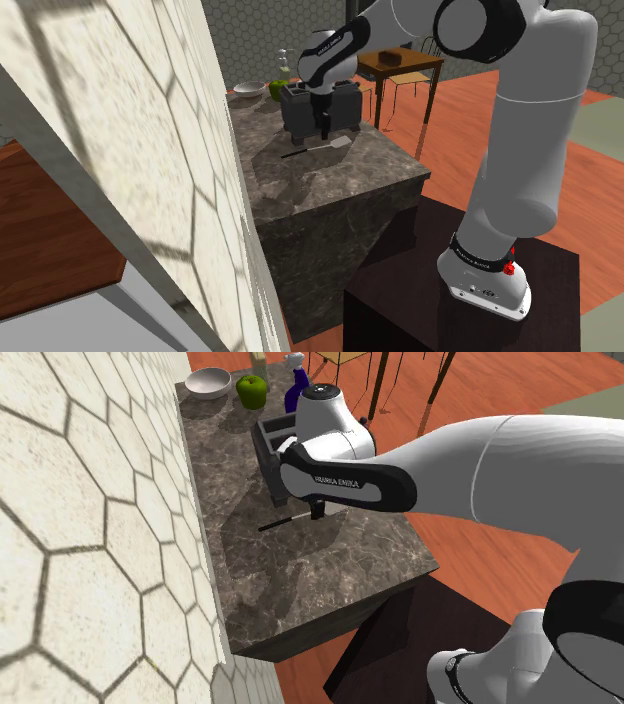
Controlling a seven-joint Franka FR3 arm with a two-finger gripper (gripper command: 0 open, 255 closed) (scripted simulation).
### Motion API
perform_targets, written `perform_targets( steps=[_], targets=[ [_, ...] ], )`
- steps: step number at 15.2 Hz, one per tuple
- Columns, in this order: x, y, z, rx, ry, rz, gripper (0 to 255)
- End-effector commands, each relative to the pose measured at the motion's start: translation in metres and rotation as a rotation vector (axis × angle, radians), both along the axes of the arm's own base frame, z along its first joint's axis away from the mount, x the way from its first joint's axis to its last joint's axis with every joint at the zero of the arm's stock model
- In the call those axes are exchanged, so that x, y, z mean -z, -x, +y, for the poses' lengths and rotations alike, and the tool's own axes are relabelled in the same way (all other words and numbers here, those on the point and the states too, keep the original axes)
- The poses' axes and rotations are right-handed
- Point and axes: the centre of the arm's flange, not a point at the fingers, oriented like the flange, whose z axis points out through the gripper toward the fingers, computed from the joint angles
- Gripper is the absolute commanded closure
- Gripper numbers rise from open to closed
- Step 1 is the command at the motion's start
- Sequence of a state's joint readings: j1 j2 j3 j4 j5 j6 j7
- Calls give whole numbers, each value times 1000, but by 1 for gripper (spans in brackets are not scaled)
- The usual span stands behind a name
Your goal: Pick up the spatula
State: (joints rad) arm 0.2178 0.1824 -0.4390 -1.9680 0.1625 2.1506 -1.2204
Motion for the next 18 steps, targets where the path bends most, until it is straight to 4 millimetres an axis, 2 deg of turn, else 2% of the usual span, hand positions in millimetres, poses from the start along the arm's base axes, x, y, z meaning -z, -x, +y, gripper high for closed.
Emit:
perform_targets(
  steps=[1,9,11,12,18],
  targets=[
    [17,-24,3,-77,-1,-4,0],
    [60,-28,5,-90,-1,-5,0],
    [60,-28,5,-90,-1,-5,0],
    [60,-28,4,-90,-1,-5,255],
    [60,-28,5,-90,-1,-5,255]
  ],
)
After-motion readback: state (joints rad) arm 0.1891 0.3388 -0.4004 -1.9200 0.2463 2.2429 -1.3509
